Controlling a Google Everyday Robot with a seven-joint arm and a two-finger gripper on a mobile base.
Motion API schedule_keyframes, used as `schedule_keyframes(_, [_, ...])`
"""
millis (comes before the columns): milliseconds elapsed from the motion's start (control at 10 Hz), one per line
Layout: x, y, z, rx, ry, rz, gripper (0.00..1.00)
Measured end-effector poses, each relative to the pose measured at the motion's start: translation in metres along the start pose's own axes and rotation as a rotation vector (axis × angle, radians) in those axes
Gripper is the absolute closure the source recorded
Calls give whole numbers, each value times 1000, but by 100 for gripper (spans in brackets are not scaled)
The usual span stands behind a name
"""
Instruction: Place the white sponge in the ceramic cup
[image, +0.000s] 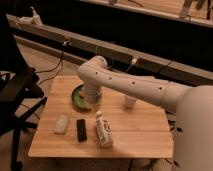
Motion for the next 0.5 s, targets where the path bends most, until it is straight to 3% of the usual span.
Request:
schedule_keyframes(300, [-3,-4,4,13,5,31,31])
schedule_keyframes(500, [-11,-15,10,56,11,-65,20])
